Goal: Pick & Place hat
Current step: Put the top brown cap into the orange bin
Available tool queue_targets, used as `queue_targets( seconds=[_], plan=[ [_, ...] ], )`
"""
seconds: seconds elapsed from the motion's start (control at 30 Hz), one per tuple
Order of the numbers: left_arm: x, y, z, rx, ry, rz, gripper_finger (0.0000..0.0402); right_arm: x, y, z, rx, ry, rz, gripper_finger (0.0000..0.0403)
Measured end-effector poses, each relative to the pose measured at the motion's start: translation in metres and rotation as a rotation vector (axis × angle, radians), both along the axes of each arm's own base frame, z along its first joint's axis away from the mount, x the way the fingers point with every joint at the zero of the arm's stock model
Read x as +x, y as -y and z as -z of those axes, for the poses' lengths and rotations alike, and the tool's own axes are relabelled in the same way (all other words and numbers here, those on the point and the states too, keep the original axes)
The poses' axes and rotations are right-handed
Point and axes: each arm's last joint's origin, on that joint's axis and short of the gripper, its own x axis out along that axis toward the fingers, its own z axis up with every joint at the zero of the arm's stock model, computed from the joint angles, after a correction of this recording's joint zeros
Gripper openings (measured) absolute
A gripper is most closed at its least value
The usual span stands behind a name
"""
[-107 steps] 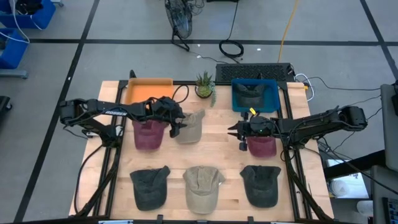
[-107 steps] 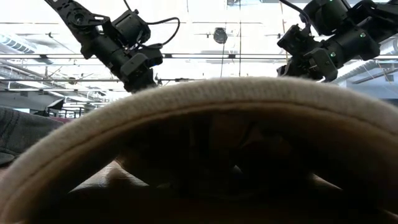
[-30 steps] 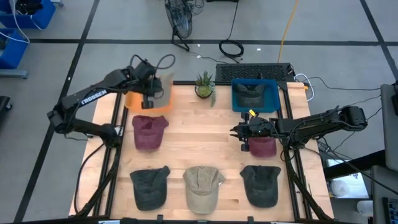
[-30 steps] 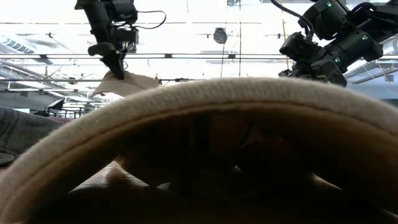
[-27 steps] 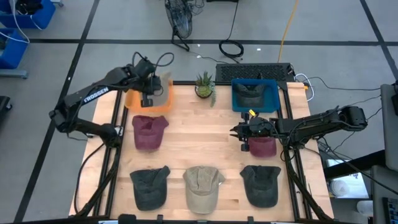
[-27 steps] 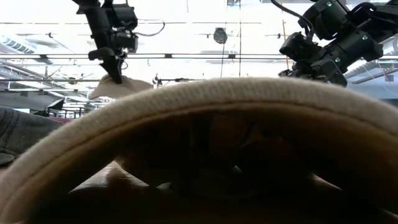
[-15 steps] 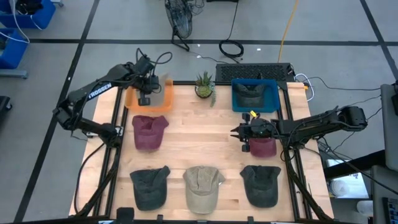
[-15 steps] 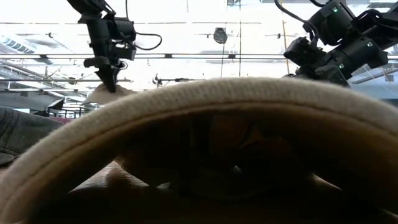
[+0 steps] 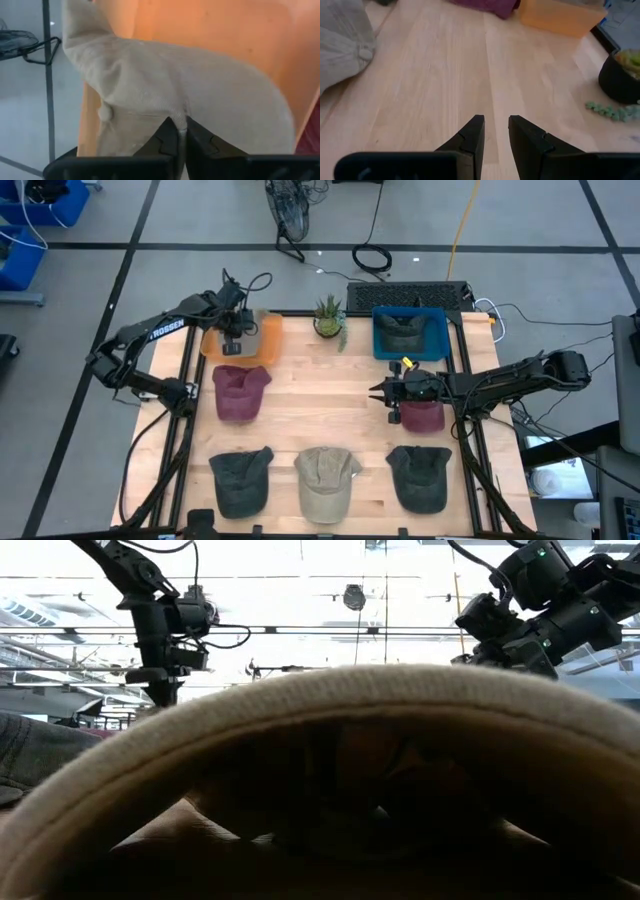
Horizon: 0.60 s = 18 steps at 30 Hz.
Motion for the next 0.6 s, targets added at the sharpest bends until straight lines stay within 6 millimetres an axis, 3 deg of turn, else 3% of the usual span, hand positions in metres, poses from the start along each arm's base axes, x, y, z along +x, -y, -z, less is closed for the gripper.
queue_targets(
  seconds=[0.2, 0.47, 0.6],
  plan=[
    [0.0033, -0.0001, -0.0005, 0.015, 0.014, 0.039, 0.0046, -0.0002, 0.0000, 0.0004, -0.001, -0.005, 0.000, 0.0077],
    [0.0015, 0.0004, 0.0001, -0.009, 0.017, 0.069, 0.0008, -0.0006, 0.0000, 0.0011, 0.000, -0.013, 0.000, 0.0077],
    [-0.0007, -0.0004, 0.0004, -0.011, 0.009, 0.004, 0.0031, -0.0007, 0.0000, 0.0013, 0.000, -0.016, 0.001, 0.0077]
  ],
)
